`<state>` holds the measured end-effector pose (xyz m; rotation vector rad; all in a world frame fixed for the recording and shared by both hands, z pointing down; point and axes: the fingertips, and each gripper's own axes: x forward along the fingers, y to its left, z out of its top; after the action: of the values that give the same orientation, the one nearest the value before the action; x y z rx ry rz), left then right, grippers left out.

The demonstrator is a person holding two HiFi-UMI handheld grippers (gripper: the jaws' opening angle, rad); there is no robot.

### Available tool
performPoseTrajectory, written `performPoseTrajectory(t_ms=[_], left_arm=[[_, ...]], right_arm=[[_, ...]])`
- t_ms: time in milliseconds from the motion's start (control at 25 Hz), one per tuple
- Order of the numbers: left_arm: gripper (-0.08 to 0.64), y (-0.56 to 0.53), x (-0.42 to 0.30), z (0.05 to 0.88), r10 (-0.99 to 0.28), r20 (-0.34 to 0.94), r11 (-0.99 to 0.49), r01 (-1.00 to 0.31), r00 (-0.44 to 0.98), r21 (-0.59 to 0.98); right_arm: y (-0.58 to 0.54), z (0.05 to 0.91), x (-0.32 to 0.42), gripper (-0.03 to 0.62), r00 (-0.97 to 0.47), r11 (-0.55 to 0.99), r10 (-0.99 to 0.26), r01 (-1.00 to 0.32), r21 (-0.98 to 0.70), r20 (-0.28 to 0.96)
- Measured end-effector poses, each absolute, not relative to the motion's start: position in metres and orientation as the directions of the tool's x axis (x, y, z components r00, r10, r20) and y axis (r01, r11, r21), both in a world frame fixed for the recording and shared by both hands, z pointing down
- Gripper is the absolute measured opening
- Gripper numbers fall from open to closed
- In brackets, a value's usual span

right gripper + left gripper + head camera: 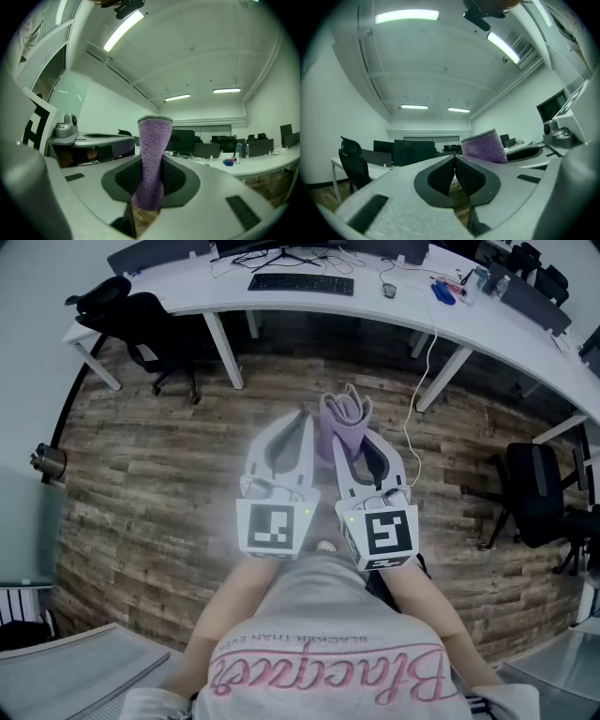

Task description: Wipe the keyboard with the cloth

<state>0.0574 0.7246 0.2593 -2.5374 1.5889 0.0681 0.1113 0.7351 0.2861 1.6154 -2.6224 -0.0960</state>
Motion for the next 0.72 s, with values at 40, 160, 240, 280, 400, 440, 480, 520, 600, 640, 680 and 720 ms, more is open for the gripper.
performPoseTrajectory(t_ms=[40, 160, 240, 280, 400, 440, 480, 520, 600, 640, 680, 720], left_arm=[[0.006, 0.723, 0.062, 0.260, -0.891, -0.115, -0.429, -0.898, 0.438, -0.101], [0.006, 0.718, 0.073, 0.264, -0.894, -0.114, -0.423, -0.900, 0.433, -0.102], [0.006, 0.717, 0.079, 0.266, -0.899, -0.113, -0.414, -0.905, 0.423, -0.098], [0.006, 0.717, 0.082, 0.267, -0.902, -0.112, -0.409, -0.907, 0.418, -0.098], [0.006, 0.715, 0.088, 0.270, -0.907, -0.108, -0.396, -0.912, 0.406, -0.104], [0.006, 0.713, 0.088, 0.270, -0.909, -0.108, -0.393, -0.914, 0.403, -0.104], [0.006, 0.712, 0.088, 0.270, -0.910, -0.109, -0.390, -0.915, 0.401, -0.106], [0.006, 0.711, 0.088, 0.270, -0.910, -0.111, -0.388, -0.915, 0.399, -0.110], [0.006, 0.707, 0.088, 0.269, -0.910, -0.114, -0.386, -0.915, 0.398, -0.116], [0.006, 0.705, 0.087, 0.270, -0.911, -0.115, -0.384, -0.916, 0.396, -0.116], [0.006, 0.702, 0.086, 0.271, -0.912, -0.113, -0.382, -0.917, 0.394, -0.114], [0.006, 0.699, 0.085, 0.273, -0.914, -0.109, -0.380, -0.918, 0.392, -0.111]], right_arm=[[0.733, 0.287, 0.115, 0.084, -0.451, 0.451, -0.892, -0.889, 0.083, 0.019], [0.728, 0.289, 0.127, 0.084, -0.459, 0.459, -0.888, -0.885, 0.081, 0.021], [0.726, 0.292, 0.134, 0.084, -0.468, 0.468, -0.883, -0.880, 0.082, 0.025], [0.725, 0.293, 0.137, 0.084, -0.473, 0.473, -0.881, -0.877, 0.081, 0.028], [0.721, 0.294, 0.145, 0.084, -0.491, 0.491, -0.871, -0.868, 0.073, 0.022], [0.720, 0.292, 0.145, 0.084, -0.498, 0.497, -0.867, -0.865, 0.066, 0.010], [0.718, 0.290, 0.146, 0.084, -0.505, 0.504, -0.863, -0.861, 0.061, -0.003], [0.717, 0.289, 0.145, 0.083, -0.512, 0.511, -0.859, -0.858, 0.059, -0.013], [0.715, 0.289, 0.142, 0.083, -0.523, 0.520, -0.852, -0.851, 0.068, -0.019], [0.714, 0.291, 0.140, 0.084, -0.526, 0.524, -0.850, -0.849, 0.074, -0.016], [0.711, 0.292, 0.138, 0.083, -0.528, 0.525, -0.849, -0.847, 0.078, -0.012], [0.707, 0.294, 0.137, 0.083, -0.527, 0.524, -0.850, -0.848, 0.079, -0.008]])
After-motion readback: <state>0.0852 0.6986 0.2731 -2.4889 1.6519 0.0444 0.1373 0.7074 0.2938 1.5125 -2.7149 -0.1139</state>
